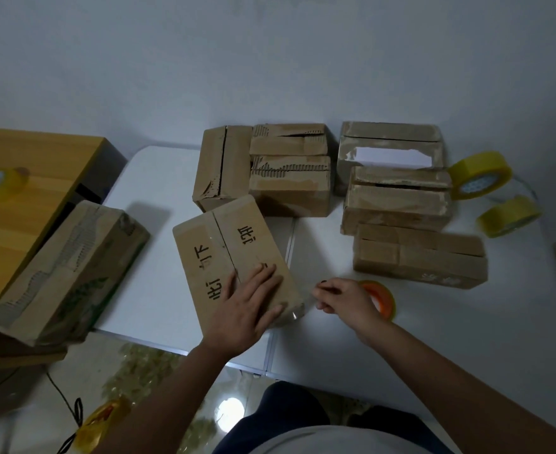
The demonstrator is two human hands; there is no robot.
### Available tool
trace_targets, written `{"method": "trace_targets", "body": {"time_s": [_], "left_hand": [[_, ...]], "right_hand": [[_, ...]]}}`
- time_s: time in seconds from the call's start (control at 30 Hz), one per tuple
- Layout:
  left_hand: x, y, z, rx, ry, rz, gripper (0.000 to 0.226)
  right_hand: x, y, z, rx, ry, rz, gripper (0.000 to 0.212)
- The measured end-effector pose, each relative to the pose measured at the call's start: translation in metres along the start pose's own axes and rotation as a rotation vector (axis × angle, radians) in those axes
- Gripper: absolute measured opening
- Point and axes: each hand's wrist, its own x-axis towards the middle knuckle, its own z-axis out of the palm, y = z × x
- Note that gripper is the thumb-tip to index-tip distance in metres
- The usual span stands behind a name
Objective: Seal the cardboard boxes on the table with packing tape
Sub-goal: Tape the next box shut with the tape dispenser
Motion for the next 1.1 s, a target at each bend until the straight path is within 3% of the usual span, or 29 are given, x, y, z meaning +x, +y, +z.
{"method": "trace_targets", "body": {"time_s": [0.17,0.27,0.47,0.57,0.63,0.9,1.1], "left_hand": [[-0.001,0.000,0.003,0.081,-0.008,0.037,0.068],[-0.001,-0.002,0.007,0.118,-0.015,0.049,0.073],[0.002,0.001,0.016,0.225,-0.045,0.061,0.072],[0.000,0.001,0.014,0.232,-0.068,0.062,0.083],[0.002,0.004,0.008,0.212,-0.058,0.047,0.089],[0.022,0.032,0.013,0.200,0.004,-0.125,0.067],[0.004,0.014,0.011,0.228,-0.079,0.018,0.080]], "right_hand": [[0.004,0.005,0.001,0.092,-0.035,0.087,0.015],[0.004,0.004,0.000,0.067,-0.048,0.047,0.006],[0.005,0.012,0.005,0.013,-0.022,-0.032,0.009],[0.005,0.015,0.008,-0.014,-0.010,-0.066,0.012],[0.006,0.018,0.009,-0.065,0.030,-0.120,0.016],[0.012,0.027,0.010,-0.235,0.107,-0.343,0.019],[0.023,0.033,0.014,-0.365,0.090,-0.497,0.021]]}}
